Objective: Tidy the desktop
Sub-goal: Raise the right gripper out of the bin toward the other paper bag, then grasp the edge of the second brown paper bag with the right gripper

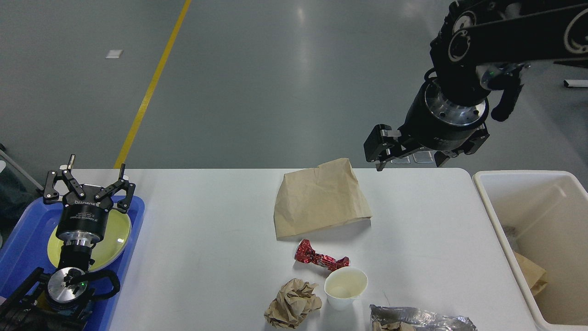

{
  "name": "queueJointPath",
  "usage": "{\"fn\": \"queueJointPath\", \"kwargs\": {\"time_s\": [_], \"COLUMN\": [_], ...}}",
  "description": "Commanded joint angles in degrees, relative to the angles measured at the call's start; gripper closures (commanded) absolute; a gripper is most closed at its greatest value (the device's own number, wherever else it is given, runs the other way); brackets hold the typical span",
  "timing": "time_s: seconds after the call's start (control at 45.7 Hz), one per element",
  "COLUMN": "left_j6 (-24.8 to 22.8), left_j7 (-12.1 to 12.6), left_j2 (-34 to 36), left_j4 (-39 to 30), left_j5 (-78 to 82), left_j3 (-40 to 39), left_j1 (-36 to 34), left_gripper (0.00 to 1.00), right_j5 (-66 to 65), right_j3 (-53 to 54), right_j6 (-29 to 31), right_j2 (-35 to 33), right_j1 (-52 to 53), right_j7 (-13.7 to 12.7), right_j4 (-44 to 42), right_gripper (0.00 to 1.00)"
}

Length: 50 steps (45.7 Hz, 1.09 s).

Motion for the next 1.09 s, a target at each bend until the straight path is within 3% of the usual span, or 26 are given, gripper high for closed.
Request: {"fn": "queueJointPath", "kwargs": {"time_s": [0.0, 0.197, 0.415, 0.7, 0.787, 0.831, 0.962, 1.006, 1.071], "left_j6": [0.0, 0.0, 0.0, 0.0, 0.0, 0.0, 0.0, 0.0, 0.0], "left_j7": [0.0, 0.0, 0.0, 0.0, 0.0, 0.0, 0.0, 0.0, 0.0], "left_j2": [0.0, 0.0, 0.0, 0.0, 0.0, 0.0, 0.0, 0.0, 0.0], "left_j4": [0.0, 0.0, 0.0, 0.0, 0.0, 0.0, 0.0, 0.0, 0.0], "left_j5": [-0.1, 0.0, 0.0, -0.1, -0.1, -0.1, -0.1, 0.0, 0.0], "left_j3": [0.0, 0.0, 0.0, 0.0, 0.0, 0.0, 0.0, 0.0, 0.0], "left_j1": [0.0, 0.0, 0.0, 0.0, 0.0, 0.0, 0.0, 0.0, 0.0], "left_gripper": [0.04, 0.04, 0.04, 0.04, 0.04, 0.04, 0.04, 0.04, 0.04], "right_j5": [-0.1, 1.7, 9.9, 1.9, -0.7, -2.3, -13.5, -16.9, -21.2], "right_j3": [0.0, 0.7, 1.3, 2.1, 6.0, 7.7, 7.9, 8.0, 8.1], "right_j6": [-4.7, -12.0, -17.6, -23.6, -24.2, -24.2, -24.8, -25.5, -27.2], "right_j2": [0.0, 0.3, 2.3, 9.3, 9.4, 9.4, 9.3, 9.5, 10.9], "right_j1": [-2.9, -13.9, -30.4, -49.0, -53.9, -56.0, -60.3, -62.6, -66.3], "right_j7": [0.0, 0.0, 0.0, 0.9, 4.3, 7.6, 22.8, 24.0, 23.7], "right_j4": [-0.6, -6.3, -21.4, -38.4, -43.0, -45.1, -50.1, -53.0, -57.7], "right_gripper": [0.0, 0.0, 0.0, 0.0, 0.0, 0.0, 0.03, 0.03, 0.03]}}
